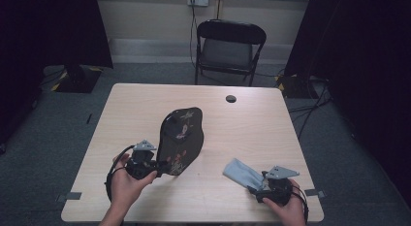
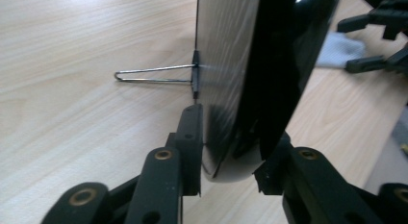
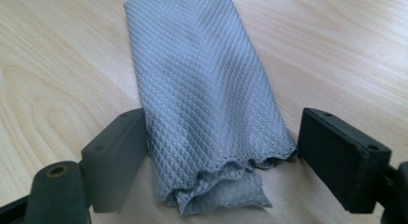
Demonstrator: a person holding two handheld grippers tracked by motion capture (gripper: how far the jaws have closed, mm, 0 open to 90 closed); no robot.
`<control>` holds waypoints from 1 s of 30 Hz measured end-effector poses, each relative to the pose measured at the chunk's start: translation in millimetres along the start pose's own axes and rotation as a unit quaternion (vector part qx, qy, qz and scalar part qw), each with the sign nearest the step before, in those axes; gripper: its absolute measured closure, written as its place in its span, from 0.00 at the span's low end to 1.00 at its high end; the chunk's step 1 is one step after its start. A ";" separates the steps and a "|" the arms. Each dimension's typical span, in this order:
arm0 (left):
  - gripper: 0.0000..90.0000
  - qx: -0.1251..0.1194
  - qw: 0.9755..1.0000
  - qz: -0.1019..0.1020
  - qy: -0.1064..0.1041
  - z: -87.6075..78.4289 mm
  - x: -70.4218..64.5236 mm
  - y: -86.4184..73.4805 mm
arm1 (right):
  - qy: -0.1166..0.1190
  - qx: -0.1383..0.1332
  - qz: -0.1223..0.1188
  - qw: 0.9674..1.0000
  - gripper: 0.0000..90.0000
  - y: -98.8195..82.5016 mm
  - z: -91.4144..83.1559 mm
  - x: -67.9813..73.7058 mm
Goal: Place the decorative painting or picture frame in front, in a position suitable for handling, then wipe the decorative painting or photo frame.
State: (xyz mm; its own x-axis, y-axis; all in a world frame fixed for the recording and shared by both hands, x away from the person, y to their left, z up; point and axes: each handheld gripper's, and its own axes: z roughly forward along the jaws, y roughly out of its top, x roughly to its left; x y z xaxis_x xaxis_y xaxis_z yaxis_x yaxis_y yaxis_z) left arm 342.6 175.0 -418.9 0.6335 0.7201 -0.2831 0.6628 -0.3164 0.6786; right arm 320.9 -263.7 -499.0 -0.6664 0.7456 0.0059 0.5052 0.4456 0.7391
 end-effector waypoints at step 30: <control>0.87 -0.014 1.000 -0.005 0.021 -3.6 -0.8 -2.7 | -0.015 -0.007 -0.046 0.999 0.32 21.8 -0.5 15.7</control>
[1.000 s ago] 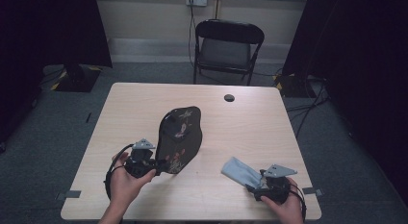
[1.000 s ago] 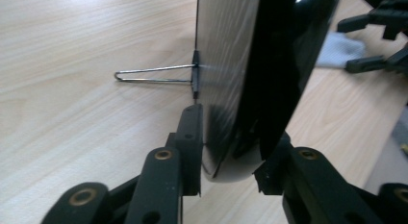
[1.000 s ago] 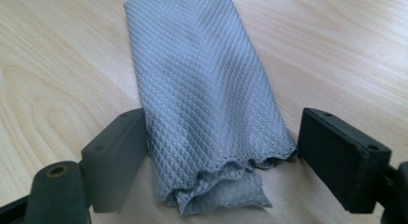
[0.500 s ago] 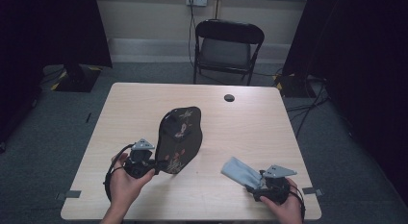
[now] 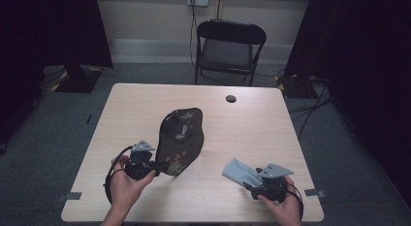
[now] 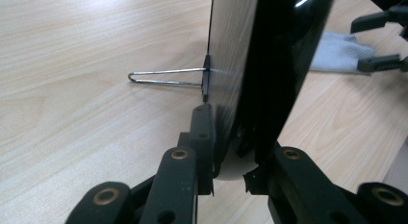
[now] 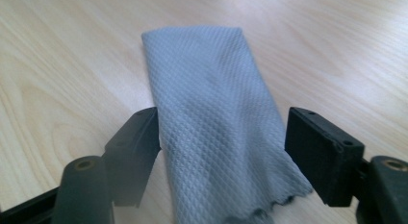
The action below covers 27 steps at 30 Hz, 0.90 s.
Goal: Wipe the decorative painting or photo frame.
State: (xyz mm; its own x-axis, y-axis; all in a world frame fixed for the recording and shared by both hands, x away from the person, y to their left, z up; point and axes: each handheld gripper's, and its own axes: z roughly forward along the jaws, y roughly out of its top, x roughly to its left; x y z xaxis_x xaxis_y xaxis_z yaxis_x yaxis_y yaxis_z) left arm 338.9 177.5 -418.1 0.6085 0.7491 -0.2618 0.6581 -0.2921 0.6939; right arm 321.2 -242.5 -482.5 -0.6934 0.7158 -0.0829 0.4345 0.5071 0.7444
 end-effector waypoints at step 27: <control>0.86 0.004 1.000 0.003 -0.002 -1.2 2.0 2.8 | 0.018 0.077 0.063 0.995 0.46 10.5 -1.9 -8.3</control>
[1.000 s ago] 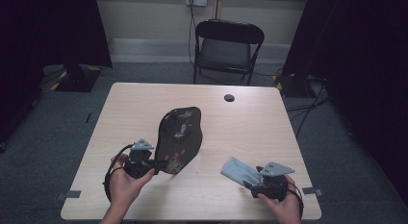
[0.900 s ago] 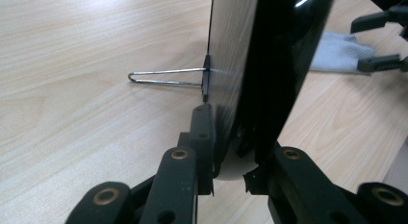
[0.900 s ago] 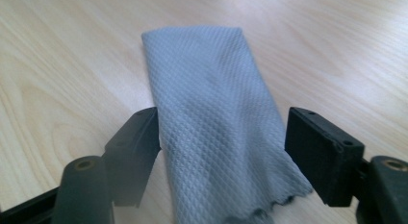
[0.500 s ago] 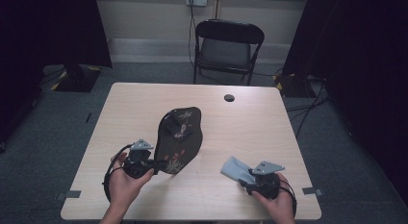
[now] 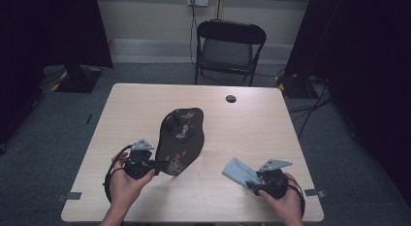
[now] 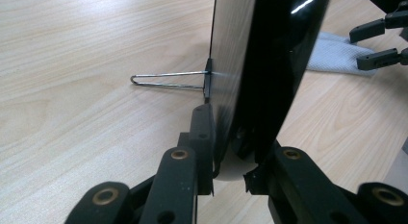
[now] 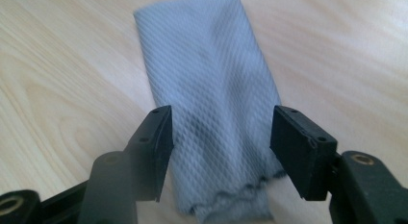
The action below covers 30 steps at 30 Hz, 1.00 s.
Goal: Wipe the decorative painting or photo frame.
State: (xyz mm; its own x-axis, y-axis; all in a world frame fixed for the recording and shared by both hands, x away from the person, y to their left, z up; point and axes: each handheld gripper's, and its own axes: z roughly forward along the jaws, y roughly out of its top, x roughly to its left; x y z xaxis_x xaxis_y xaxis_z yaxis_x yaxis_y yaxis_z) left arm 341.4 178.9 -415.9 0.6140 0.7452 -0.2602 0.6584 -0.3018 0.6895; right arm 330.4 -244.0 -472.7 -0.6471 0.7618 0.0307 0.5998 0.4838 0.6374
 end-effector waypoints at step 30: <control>0.87 0.004 1.000 0.008 -0.003 0.0 0.4 -2.3 | 0.035 0.083 0.047 0.995 0.92 39.6 -3.4 6.1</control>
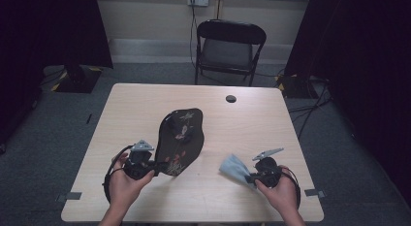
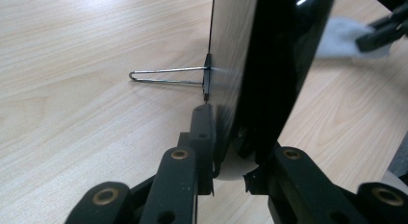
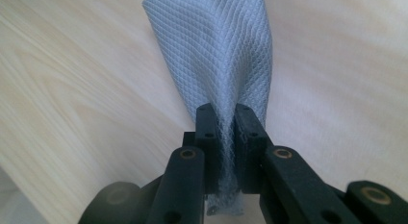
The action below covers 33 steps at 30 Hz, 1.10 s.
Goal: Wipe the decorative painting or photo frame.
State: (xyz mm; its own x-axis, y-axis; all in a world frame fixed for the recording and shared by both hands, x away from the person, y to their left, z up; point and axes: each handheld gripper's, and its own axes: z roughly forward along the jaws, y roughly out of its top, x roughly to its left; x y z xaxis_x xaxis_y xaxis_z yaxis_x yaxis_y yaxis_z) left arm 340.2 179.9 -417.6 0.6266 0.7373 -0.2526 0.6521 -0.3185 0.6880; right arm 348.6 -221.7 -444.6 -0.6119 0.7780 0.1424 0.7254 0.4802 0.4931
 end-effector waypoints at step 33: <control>0.87 0.025 0.999 0.035 -0.005 -0.3 -0.2 5.4 | -0.005 -0.109 -0.058 0.992 0.92 151.7 -41.4 53.7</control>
State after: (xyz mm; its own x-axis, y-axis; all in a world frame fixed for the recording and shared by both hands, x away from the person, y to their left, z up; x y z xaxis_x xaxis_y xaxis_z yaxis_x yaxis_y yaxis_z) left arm 343.5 178.3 -413.6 0.6762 0.7056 -0.2117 0.6260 -0.3989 0.6701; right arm 412.6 -123.9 -326.7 -0.6831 0.7273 0.0659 0.5647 0.4688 0.6793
